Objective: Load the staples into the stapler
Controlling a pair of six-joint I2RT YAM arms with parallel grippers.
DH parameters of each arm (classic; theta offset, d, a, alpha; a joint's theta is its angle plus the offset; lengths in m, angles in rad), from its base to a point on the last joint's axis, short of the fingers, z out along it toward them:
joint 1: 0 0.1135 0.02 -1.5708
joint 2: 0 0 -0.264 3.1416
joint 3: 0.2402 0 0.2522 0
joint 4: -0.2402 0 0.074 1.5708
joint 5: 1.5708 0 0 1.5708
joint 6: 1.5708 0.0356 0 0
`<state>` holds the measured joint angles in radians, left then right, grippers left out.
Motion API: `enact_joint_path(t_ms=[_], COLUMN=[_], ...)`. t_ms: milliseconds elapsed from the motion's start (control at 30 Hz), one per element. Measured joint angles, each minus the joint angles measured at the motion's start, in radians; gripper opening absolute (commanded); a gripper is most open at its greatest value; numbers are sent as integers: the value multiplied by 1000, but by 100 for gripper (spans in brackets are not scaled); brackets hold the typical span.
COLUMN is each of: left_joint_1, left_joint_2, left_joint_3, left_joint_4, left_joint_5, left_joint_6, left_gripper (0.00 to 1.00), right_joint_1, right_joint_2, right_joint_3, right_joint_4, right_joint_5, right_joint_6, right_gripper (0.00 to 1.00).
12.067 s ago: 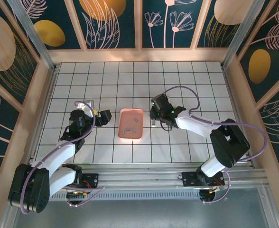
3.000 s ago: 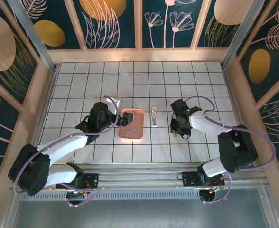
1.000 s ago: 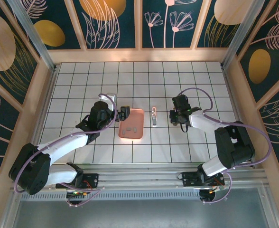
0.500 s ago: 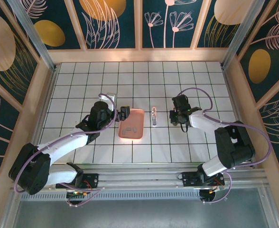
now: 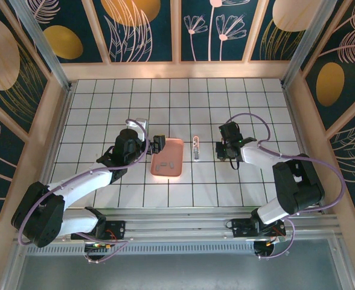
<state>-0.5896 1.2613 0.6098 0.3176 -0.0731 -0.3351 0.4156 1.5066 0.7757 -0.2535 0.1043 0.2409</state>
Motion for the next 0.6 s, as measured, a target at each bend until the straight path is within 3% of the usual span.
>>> enact_joint_path(t_ms=[333,600], left_joint_1=[0,0], left_joint_2=[0,6], left_joint_3=[0,0], left_joint_4=[0,0], left_joint_5=[0,0], left_joint_6=[0,0], left_gripper=[95,95], right_joint_1=[0,0], right_joint_2=[0,0], right_joint_3=[0,0], right_joint_4=[-1,-9], right_joint_5=[0,0], right_joint_6=[0,4], right_gripper=[16,22])
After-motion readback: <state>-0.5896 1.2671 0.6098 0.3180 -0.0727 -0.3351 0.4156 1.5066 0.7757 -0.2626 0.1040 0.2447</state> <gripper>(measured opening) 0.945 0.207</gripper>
